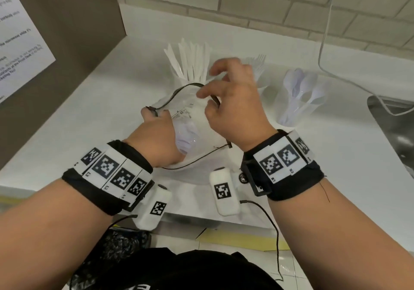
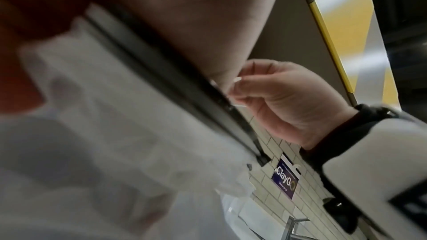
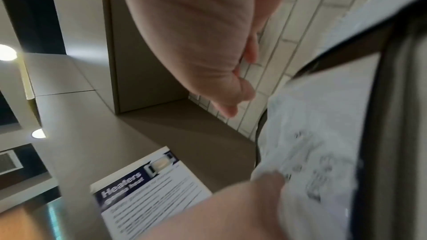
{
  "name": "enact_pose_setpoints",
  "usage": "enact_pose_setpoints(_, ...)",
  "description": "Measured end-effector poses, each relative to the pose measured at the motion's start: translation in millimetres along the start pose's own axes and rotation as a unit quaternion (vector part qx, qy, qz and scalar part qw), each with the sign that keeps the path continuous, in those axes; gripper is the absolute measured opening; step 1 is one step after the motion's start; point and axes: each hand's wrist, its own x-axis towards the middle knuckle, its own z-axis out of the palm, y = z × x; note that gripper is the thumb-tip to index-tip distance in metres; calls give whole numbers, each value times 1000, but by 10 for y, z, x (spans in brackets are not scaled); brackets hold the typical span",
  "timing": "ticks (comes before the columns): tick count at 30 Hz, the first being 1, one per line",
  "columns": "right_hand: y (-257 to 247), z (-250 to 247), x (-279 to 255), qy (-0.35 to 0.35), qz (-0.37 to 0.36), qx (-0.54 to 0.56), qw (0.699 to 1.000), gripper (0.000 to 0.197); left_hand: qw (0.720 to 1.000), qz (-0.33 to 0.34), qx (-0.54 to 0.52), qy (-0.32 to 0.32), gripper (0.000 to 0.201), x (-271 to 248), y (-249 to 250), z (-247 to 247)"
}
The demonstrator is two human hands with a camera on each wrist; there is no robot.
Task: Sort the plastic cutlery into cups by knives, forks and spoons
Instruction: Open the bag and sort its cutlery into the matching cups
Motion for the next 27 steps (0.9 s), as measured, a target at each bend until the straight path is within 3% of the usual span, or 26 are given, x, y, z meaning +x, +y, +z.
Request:
enact_pose_setpoints(1, -29, 49, -3, -24, -25, 35, 999, 24, 1000, -2, -7, 0, 71, 0, 0, 27)
enact_pose_setpoints(2, -50, 108, -18, -104, -20, 41, 993, 24, 1000, -3, -8, -1, 68, 6, -3, 54)
enact_pose_setpoints(4, -27, 280, -80, -305, 34, -68, 949, 26, 1000, -1, -3, -3, 61, -6, 3, 57)
enact_pose_setpoints(6, 67, 412, -128, -371, 95, -157, 910, 26, 1000, -2, 0, -13, 56, 19, -10, 51)
enact_pose_setpoints(9, 113, 490, -108, -403, 145, -158, 889, 38, 999, -34, -5, -38, 66, 41, -56, 47)
enact_pose_setpoints(12, 67, 468, -61, -456, 162, -72, 872, 47, 999, -28, -33, -33, 77, 45, -68, 45)
enact_pose_setpoints(15, 17, 493, -62, -419, 139, -39, 896, 55, 998, -14, -56, -20, 80, 30, -73, 15)
enact_pose_setpoints(18, 35, 475, -41, -383, 125, -17, 915, 46, 996, -18, -83, -7, 77, 22, -124, -9)
enact_pose_setpoints(21, 32, 406, -25, -390, 134, 67, 909, 29, 990, -46, -132, 36, 57, 4, -157, -83)
enact_pose_setpoints(24, -13, 381, 0, -412, 102, 60, 903, 17, 984, -59, -154, 63, 48, -26, -131, -114)
enact_pose_setpoints(27, -20, 363, 64, -425, 111, 29, 898, 26, 989, -55, -119, 62, 55, -29, -134, -82)
